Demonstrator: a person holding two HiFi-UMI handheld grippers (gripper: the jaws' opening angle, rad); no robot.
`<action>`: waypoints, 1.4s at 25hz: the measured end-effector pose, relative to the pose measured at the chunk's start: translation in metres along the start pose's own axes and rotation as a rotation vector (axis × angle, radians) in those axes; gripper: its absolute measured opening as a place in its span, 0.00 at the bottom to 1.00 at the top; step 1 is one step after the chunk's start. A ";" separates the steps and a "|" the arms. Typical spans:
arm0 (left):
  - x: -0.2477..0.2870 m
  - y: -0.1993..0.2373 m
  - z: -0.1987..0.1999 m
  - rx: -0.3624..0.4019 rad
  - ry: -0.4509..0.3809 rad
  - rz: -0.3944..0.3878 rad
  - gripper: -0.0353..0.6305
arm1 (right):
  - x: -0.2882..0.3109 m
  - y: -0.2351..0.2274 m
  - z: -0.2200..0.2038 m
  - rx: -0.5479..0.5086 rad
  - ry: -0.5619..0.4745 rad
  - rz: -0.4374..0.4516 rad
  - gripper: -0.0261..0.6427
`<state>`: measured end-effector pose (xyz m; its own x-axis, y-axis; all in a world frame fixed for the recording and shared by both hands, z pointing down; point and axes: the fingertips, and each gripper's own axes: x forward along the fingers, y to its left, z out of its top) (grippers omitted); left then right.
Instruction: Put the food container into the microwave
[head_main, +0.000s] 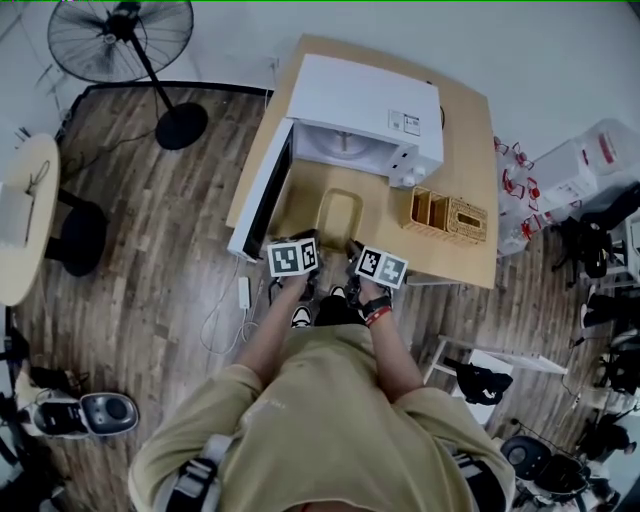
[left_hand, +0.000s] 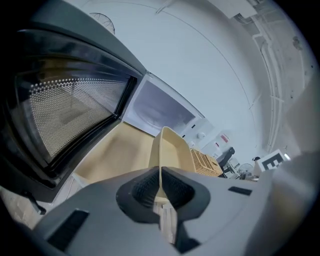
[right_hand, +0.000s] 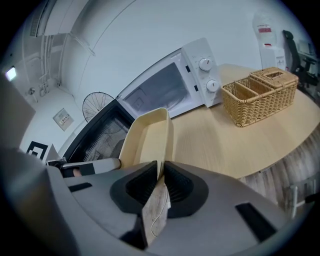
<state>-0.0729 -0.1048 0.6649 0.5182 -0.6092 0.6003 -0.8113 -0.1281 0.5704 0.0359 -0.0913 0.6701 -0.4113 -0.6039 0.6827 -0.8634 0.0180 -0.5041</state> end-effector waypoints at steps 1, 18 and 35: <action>0.003 0.000 0.003 0.005 0.002 0.001 0.10 | 0.003 -0.002 0.003 0.007 0.000 -0.002 0.14; 0.077 0.013 0.092 0.023 -0.050 0.065 0.10 | 0.079 -0.011 0.108 0.029 -0.025 0.093 0.13; 0.117 0.016 0.120 0.029 -0.039 0.061 0.10 | 0.103 -0.024 0.141 0.023 -0.017 0.078 0.14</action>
<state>-0.0574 -0.2722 0.6770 0.4574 -0.6462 0.6109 -0.8488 -0.1124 0.5166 0.0549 -0.2664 0.6779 -0.4717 -0.6148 0.6320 -0.8219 0.0471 -0.5676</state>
